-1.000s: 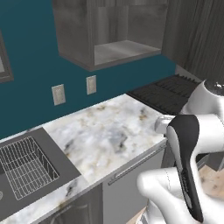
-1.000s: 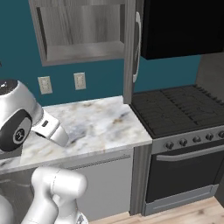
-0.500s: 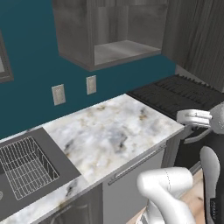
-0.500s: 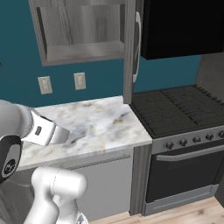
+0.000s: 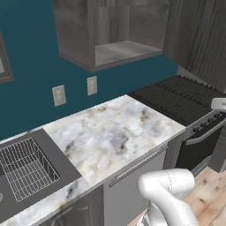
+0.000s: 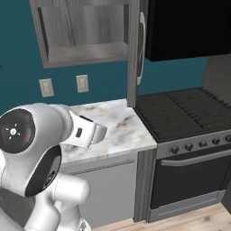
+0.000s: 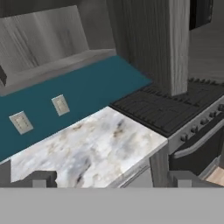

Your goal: Close all open cabinet doors.

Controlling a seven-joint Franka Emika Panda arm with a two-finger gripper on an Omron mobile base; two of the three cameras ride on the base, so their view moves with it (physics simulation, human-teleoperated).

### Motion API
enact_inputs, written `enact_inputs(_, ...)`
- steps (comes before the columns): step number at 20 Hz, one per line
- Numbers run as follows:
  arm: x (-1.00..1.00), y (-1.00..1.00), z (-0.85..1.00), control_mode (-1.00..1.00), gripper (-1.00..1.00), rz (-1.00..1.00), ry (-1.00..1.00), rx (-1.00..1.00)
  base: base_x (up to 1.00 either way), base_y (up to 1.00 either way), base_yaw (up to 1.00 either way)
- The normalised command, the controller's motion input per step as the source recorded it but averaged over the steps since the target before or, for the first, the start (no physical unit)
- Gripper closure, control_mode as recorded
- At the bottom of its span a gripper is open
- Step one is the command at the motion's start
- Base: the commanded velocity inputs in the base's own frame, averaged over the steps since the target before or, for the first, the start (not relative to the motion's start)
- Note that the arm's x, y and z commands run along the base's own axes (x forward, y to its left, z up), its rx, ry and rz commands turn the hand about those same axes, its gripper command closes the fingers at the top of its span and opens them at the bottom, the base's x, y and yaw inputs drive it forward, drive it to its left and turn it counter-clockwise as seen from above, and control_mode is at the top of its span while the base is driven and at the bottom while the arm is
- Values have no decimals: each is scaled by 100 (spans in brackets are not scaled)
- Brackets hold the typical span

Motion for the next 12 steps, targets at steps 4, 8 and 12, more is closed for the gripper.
enact_inputs(4,1,-83,36,-100,-100,4,-7,0,0,0,0)
enact_inputs(8,-30,-80,45,-100,-100,5,-20,2,0,0,0)
enact_inputs(12,-44,-60,45,-100,-100,0,-12,1,0,0,0)
